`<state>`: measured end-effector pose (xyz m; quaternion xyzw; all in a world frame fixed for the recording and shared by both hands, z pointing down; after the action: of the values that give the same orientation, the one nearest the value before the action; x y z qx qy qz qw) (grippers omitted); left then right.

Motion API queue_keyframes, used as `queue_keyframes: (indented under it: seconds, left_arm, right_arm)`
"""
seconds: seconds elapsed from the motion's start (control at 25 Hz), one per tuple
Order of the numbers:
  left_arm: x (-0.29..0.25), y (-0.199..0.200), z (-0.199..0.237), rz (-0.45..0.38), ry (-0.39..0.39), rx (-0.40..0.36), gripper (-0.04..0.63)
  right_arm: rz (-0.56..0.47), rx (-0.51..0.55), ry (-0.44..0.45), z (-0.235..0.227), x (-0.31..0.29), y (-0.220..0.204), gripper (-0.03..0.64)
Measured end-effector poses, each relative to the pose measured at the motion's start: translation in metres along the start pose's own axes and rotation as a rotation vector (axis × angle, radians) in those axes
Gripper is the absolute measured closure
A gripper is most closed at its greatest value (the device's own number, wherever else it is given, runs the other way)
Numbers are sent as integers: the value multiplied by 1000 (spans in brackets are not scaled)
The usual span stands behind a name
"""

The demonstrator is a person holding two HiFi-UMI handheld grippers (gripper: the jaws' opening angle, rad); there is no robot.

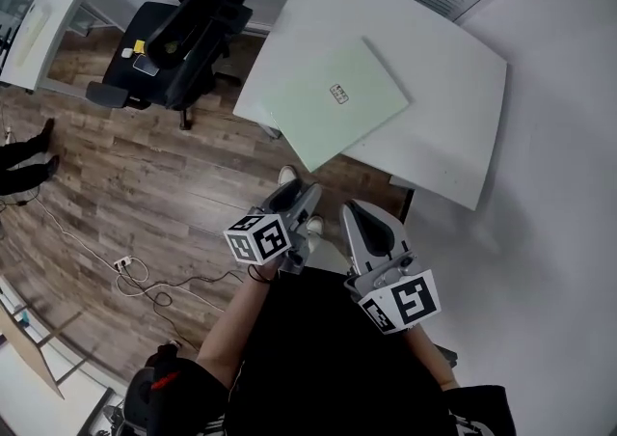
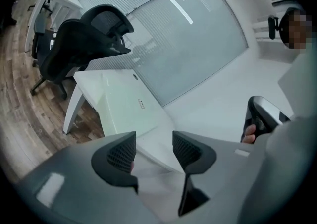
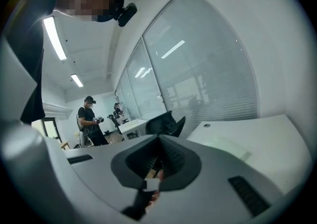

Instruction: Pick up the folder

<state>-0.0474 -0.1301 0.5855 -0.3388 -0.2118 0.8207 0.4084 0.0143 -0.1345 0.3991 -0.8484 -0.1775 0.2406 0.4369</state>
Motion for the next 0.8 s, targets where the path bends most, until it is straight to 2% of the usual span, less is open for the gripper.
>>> queue_keyframes:
  seconds: [0.32,0.48,0.8]
  left_arm:
    - [-33,-10,55,22,21,188,276]
    - [-50,-18,71,19,-26,275,254]
    - [-78,-37,95,54,-102,382,236]
  right_arm:
    - [50,-47,-35,-17,-30,-8,621]
    - [79,-59,-49,-22,-43,-14,621]
    - [112,-95,-89,-34,-56,-27,621]
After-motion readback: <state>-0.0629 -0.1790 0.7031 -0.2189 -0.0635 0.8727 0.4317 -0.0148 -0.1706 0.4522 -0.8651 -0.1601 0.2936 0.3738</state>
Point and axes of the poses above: the fingertips, and each gripper's own axes: x backward along the fingers, z to its left, y out of its top, the point moved 1 cm from there along x, backward along the fingers, and after that the axes turned 14 degrees about -x, right-handed, at the moved point
